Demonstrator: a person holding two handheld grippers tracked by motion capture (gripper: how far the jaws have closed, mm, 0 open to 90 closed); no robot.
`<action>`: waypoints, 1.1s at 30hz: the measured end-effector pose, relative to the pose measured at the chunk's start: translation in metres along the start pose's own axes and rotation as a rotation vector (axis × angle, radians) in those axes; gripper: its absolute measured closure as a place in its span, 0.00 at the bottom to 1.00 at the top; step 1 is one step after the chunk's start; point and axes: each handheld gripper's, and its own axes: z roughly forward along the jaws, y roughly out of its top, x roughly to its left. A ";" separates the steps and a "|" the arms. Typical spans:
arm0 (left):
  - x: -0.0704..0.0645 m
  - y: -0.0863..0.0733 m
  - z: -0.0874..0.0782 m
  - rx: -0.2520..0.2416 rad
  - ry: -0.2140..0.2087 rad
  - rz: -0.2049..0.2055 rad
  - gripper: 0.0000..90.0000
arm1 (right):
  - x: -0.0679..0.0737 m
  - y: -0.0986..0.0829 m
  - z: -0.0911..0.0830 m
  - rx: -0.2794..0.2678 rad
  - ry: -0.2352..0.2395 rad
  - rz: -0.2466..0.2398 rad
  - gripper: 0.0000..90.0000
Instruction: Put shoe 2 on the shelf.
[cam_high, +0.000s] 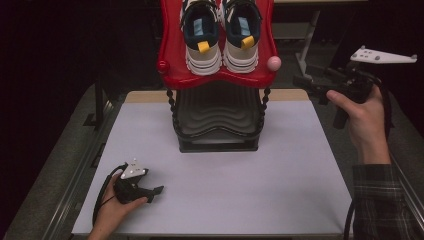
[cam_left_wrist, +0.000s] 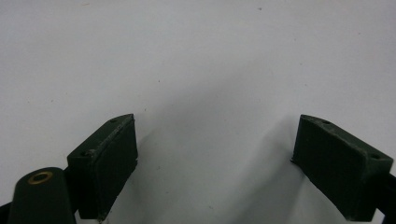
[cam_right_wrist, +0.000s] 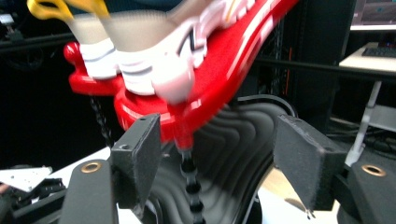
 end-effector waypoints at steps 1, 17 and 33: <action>0.000 0.000 0.000 0.001 0.000 0.001 0.14 | 0.000 -0.004 0.000 0.003 0.000 0.002 0.35; 0.000 0.000 0.000 0.000 0.000 0.001 0.14 | 0.002 -0.064 -0.014 0.059 -0.022 0.023 0.32; 0.000 0.000 0.000 -0.001 0.003 0.002 0.14 | -0.005 -0.140 -0.023 0.169 -0.073 0.074 0.31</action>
